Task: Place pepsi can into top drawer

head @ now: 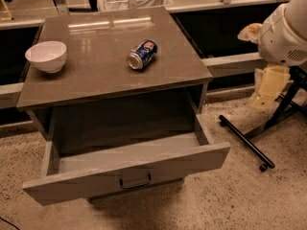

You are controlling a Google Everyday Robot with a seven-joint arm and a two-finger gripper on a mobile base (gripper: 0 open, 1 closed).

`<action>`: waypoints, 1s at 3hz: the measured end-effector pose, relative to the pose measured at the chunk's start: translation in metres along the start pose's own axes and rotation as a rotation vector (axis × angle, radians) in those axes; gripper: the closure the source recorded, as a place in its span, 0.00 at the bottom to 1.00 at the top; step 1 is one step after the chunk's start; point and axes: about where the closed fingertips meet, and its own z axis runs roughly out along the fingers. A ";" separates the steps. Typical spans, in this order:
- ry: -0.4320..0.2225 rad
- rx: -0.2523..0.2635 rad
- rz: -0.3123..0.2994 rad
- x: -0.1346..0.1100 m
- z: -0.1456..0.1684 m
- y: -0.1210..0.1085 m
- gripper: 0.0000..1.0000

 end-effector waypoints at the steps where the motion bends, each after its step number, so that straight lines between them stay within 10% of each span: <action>1: -0.086 0.099 -0.147 -0.017 0.015 -0.004 0.00; 3: -0.103 0.101 -0.334 -0.034 0.021 -0.019 0.00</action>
Offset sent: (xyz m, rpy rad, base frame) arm 0.0091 0.0169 -0.0074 0.0249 -0.1194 0.1223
